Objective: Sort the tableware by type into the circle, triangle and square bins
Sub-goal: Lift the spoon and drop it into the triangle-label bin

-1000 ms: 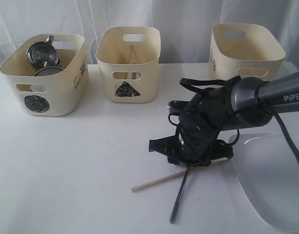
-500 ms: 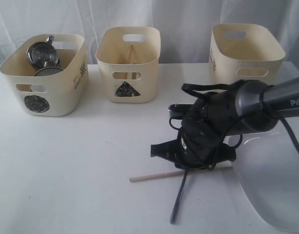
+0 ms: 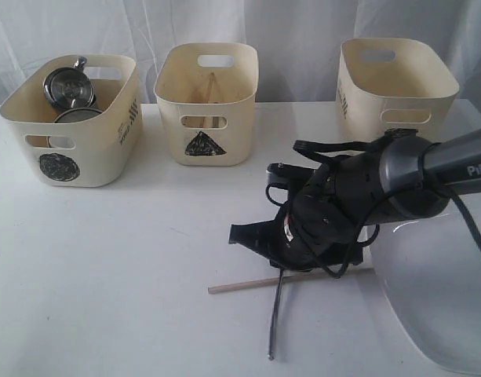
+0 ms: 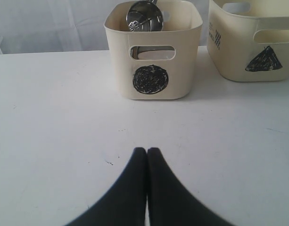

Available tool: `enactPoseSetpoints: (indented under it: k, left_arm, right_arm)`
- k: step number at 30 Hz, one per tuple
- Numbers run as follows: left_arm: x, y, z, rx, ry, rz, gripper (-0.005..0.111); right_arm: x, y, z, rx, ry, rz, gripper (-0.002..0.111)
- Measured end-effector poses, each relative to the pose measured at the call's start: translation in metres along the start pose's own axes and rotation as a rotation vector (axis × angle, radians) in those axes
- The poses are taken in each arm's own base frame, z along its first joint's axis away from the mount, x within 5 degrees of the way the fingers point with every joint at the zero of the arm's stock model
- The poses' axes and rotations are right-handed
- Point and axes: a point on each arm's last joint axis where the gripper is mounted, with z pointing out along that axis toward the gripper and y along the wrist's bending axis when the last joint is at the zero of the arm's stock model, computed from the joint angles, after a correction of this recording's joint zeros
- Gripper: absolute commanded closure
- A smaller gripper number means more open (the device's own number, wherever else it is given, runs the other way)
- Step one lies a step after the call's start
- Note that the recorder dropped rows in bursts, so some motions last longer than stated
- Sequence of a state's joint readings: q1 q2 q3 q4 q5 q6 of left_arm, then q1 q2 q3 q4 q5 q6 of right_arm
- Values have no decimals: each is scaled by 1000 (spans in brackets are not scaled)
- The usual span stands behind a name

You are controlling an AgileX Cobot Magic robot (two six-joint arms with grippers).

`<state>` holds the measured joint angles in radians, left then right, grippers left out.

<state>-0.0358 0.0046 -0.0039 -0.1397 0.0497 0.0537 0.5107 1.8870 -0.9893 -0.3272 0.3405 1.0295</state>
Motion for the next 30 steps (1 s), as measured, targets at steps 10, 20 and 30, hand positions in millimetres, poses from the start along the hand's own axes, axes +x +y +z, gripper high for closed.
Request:
enactPoseSetpoints:
  k: [10,20,30]
  left_arm:
    - [0,0,0,0,0,0,107]
    - [0,0,0,0,0,0,107]
    - [0,0,0,0,0,0,107]
  right_arm:
    - [-55,1,-69,-342,-336,123,108]
    - [-130,-22,-109,-502,-644,227,108]
    - [-211,14,-88,-579,-782,196,108]
